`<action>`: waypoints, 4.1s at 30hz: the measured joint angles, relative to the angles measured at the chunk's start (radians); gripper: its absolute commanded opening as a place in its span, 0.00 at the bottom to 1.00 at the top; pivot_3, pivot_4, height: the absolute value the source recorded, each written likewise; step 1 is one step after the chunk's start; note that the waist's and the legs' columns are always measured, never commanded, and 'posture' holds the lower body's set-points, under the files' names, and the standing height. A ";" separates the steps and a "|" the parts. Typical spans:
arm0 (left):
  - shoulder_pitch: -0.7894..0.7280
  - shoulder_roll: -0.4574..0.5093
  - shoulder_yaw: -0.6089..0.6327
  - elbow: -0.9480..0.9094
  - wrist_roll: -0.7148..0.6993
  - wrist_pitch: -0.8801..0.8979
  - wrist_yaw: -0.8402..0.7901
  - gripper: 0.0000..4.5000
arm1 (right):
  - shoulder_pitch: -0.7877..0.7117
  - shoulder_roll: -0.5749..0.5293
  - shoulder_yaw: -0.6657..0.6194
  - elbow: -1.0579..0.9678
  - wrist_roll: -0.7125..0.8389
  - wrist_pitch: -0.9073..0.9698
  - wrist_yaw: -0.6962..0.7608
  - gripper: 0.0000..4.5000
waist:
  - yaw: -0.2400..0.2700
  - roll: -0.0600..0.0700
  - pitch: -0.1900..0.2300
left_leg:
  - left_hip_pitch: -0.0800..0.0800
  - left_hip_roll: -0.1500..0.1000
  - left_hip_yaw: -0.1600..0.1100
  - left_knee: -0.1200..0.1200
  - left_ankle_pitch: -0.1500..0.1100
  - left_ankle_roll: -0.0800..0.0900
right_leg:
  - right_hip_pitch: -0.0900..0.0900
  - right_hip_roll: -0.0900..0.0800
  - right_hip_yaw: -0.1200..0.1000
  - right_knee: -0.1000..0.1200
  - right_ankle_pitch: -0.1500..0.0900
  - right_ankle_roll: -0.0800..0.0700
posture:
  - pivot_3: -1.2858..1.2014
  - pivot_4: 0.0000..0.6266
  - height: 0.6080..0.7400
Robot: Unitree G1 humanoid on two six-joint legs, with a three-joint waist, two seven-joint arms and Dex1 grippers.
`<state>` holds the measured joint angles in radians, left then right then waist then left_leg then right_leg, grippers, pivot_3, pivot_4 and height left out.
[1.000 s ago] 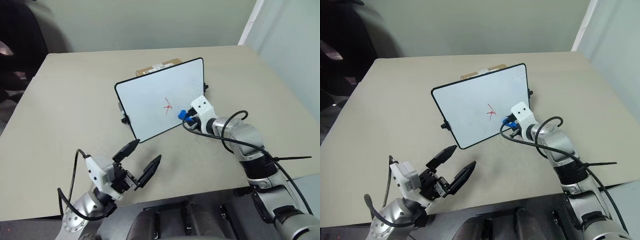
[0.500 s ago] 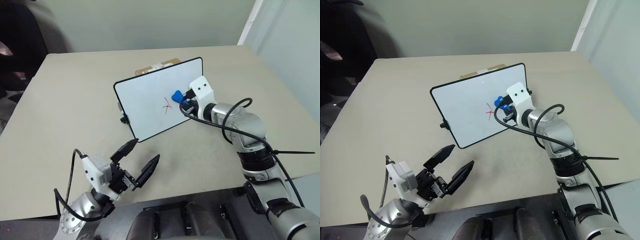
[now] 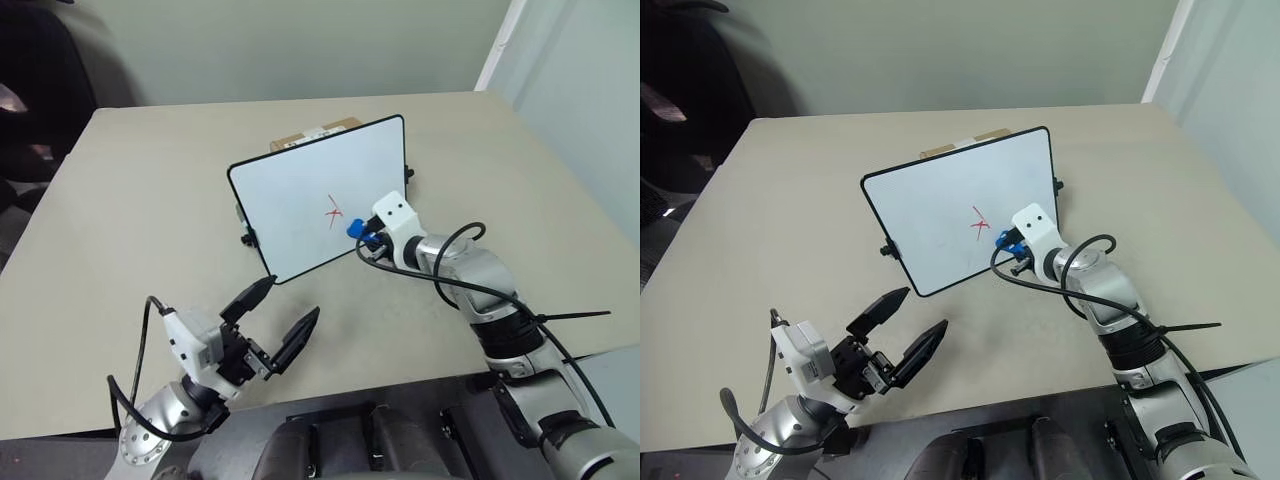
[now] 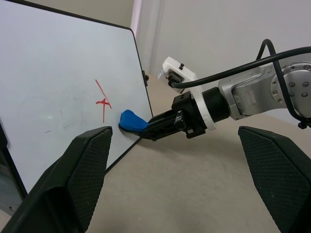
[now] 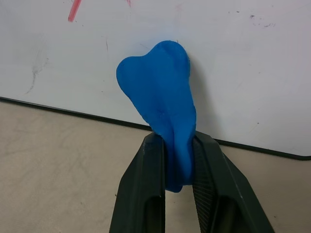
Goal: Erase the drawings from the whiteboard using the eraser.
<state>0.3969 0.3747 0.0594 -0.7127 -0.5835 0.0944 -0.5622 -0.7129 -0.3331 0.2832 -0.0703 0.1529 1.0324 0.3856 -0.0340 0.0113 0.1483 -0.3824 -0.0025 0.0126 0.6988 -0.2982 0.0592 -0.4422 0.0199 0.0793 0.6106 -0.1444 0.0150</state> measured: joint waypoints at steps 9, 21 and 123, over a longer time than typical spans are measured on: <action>-0.027 0.002 -0.003 0.002 0.003 0.000 0.000 1.00 | -0.099 0.023 -0.040 -0.046 0.009 0.003 0.008 0.10 | -0.004 0.000 0.000 | -0.001 0.000 0.000 -0.001 0.000 -0.001 | -0.002 0.001 0.000 0.000 0.000 0.000 | 0.52 0.24 1.00; -0.037 -0.006 -0.038 0.010 0.027 0.000 0.001 1.00 | -0.178 0.038 0.037 -0.082 -0.022 0.003 0.024 0.10 | -0.001 0.000 0.000 | -0.002 0.001 0.001 -0.001 0.003 -0.009 | -0.002 0.000 0.000 -0.001 -0.004 0.000 | 0.52 0.24 1.00; -0.029 -0.004 -0.020 0.014 0.026 -0.018 -0.005 1.00 | 0.031 -0.241 -0.325 -0.238 0.062 0.327 0.135 0.10 | 0.011 0.000 0.000 | -0.002 0.001 0.002 0.000 0.003 -0.007 | 0.003 0.000 0.000 -0.002 -0.010 0.004 | 0.52 0.24 1.00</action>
<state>0.3681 0.3711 0.0395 -0.6987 -0.5579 0.0760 -0.5671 -0.6823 -0.5745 -0.0415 -0.3079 0.2144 1.3591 0.5202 -0.0233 0.0111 0.1482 -0.3842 -0.0019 0.0143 0.6983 -0.2950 0.0521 -0.4394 0.0195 0.0794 0.6090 -0.1544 0.0191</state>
